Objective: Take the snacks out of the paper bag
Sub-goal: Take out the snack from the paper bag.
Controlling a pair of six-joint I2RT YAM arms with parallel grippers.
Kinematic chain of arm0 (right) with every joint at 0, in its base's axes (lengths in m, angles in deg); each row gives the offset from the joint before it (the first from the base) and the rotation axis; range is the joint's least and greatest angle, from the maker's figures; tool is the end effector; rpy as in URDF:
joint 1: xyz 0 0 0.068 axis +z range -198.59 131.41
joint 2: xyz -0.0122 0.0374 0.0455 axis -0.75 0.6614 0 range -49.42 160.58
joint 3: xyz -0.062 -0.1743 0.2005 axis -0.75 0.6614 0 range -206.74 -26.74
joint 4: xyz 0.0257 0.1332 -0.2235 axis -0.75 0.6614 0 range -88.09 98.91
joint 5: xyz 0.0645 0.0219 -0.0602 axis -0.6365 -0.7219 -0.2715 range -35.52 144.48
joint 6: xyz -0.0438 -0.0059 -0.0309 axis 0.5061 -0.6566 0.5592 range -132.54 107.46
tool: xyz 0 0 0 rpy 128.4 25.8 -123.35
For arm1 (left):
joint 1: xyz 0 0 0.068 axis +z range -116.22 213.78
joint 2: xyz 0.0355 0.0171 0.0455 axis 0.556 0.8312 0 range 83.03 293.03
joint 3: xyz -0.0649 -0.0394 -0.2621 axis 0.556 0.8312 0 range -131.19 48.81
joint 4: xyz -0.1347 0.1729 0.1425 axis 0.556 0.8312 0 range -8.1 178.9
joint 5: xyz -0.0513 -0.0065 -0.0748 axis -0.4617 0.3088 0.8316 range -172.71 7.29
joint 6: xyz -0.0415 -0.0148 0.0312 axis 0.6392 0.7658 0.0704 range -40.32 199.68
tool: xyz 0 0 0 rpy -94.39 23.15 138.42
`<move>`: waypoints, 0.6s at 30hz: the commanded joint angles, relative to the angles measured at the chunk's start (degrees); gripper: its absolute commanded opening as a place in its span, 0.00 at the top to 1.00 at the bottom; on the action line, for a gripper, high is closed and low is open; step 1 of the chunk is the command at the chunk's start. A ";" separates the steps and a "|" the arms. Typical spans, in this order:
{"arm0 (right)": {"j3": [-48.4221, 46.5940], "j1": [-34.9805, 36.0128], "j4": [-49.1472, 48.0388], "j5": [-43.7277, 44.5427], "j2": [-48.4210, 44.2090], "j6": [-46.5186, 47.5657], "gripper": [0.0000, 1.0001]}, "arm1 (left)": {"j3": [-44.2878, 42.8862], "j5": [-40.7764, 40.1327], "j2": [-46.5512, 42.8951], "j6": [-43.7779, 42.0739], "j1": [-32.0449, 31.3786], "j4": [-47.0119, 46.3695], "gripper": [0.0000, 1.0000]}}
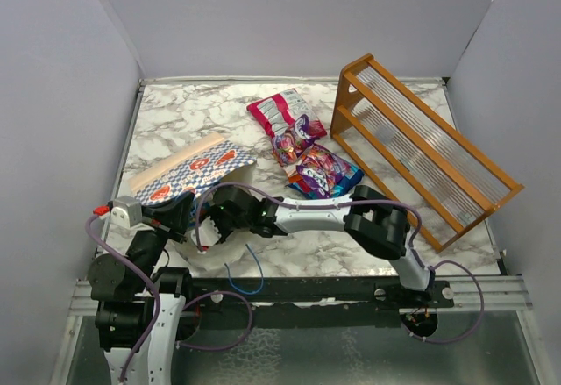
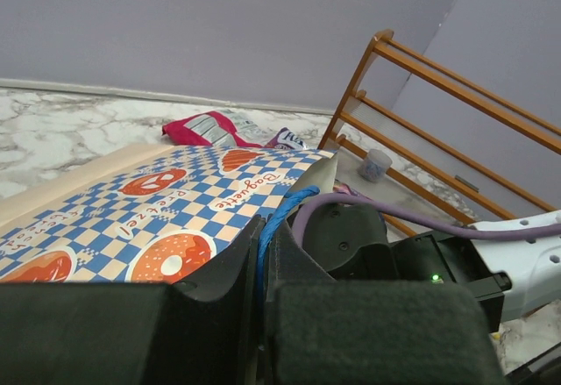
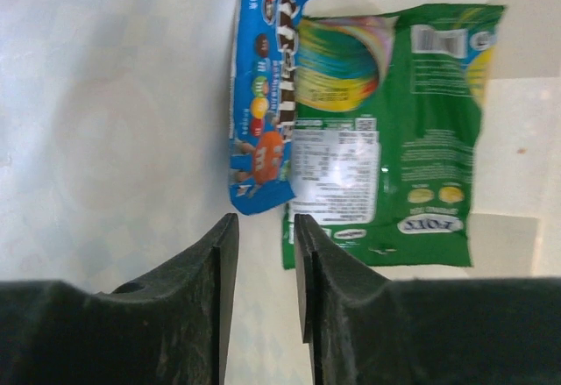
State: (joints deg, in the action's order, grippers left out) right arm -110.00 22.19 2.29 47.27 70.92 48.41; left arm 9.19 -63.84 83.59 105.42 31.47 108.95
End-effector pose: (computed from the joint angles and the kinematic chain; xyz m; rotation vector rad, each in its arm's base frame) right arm 0.1510 0.4469 0.1751 -2.0611 0.8473 0.2339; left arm 0.0133 -0.0121 0.3394 -0.0028 1.4014 -0.6322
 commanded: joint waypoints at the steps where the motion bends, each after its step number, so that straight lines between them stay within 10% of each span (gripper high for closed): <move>1: -4.62 -0.12 3.58 1.69 3.82 2.57 0.60 | 0.10 3.58 -1.00 -1.15 0.46 -2.82 1.00; 18: -12.28 -0.09 5.58 3.55 10.99 2.42 0.48 | -0.06 6.42 -1.08 -1.60 0.46 -3.60 1.00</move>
State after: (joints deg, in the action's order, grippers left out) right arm -119.60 22.19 5.79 49.46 79.22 50.18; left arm 9.19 -59.78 83.59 104.35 31.50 107.11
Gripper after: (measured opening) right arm 0.514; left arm 0.028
